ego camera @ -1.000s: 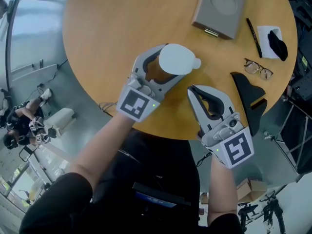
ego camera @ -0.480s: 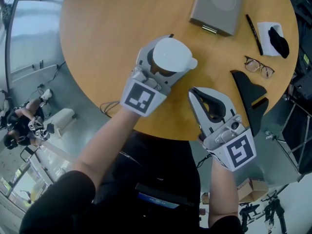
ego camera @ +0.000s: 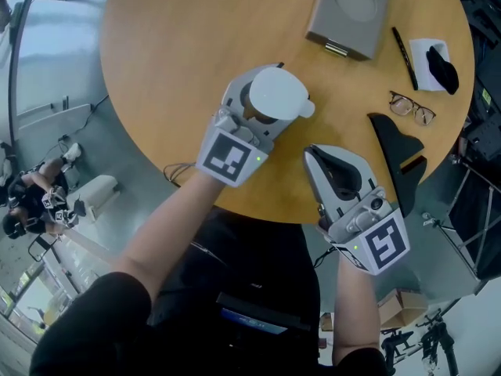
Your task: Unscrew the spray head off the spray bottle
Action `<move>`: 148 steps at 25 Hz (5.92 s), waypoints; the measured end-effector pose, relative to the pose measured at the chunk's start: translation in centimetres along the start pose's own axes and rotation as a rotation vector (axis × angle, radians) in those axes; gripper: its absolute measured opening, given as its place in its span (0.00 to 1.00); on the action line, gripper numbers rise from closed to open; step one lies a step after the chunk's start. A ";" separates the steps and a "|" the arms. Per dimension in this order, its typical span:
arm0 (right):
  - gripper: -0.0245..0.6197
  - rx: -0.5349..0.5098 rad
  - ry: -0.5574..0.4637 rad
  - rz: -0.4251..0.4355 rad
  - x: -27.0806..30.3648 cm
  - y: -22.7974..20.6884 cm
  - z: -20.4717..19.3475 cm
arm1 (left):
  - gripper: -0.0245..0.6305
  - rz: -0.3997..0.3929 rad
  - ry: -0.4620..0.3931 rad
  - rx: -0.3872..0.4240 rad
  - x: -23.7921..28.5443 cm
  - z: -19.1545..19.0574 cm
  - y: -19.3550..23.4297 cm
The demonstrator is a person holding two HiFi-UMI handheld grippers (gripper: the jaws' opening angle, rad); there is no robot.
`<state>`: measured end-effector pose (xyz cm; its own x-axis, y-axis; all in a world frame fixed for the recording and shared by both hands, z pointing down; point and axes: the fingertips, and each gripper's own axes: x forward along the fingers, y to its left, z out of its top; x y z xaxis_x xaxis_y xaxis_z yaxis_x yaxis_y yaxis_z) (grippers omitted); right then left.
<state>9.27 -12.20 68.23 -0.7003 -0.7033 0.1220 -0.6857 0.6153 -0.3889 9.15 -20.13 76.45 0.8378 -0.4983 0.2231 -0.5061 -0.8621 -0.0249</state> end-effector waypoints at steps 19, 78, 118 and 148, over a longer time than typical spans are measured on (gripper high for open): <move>0.11 -0.171 0.015 0.053 -2.3 11.3 13.3 | 0.50 -0.044 0.024 -0.069 -10.2 16.3 -2.9; 0.39 -0.263 -0.025 0.265 -2.1 30.1 30.3 | 0.50 -0.411 0.012 -0.023 -25.0 35.4 -12.0; 0.45 -0.207 0.034 -0.262 0.1 23.6 31.7 | 0.50 -0.020 0.016 -0.002 -20.3 37.8 -6.2; 0.55 -0.202 0.029 0.080 -2.3 27.0 31.2 | 0.50 -0.300 -0.069 -0.019 -23.2 37.9 -8.0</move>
<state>-1.49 -5.09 28.91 -0.7573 -0.6409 0.1259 -0.6518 0.7293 -0.2080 1.50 -5.18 34.50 0.9621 -0.2270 0.1512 -0.2368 -0.9703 0.0504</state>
